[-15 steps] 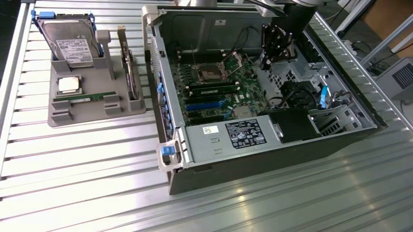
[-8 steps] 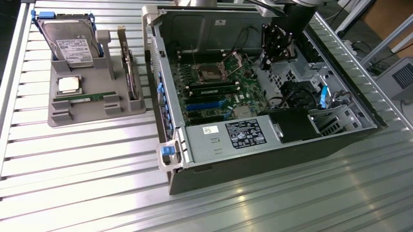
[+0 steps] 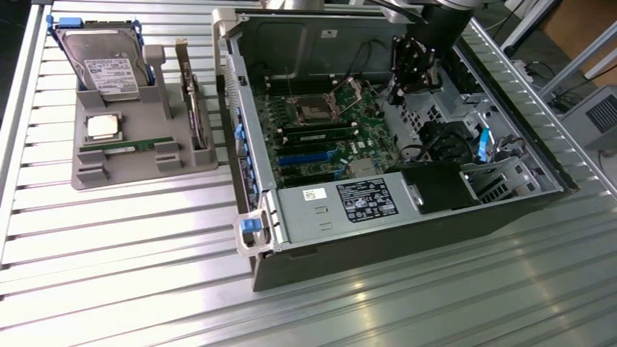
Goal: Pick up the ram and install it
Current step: 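Press down the ram until it locks into place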
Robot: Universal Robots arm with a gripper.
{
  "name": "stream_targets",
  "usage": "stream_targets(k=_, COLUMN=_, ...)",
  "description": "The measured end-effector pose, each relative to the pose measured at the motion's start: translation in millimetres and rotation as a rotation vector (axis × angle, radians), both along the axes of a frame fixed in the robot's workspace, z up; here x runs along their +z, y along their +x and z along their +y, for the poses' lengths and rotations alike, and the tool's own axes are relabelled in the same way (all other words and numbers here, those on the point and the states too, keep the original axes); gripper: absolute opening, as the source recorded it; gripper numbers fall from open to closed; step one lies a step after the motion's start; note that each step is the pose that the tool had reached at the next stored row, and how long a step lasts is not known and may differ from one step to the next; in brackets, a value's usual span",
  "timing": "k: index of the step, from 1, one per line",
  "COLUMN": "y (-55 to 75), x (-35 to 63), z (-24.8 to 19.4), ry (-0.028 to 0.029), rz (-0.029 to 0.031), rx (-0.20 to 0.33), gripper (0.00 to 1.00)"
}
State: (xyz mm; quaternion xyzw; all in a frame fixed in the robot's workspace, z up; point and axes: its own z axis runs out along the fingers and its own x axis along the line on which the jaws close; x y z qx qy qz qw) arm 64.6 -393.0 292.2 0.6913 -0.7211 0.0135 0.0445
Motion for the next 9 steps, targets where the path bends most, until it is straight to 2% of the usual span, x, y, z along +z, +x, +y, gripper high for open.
stream_targets(k=4, y=0.0, x=0.0, z=0.0, ry=-0.0001, rz=0.0000, rx=-0.029, gripper=0.10)
stream_targets(k=9, y=0.0, x=0.0, z=0.0, ry=-0.0020, rz=-0.0001, rx=-0.092, gripper=0.10)
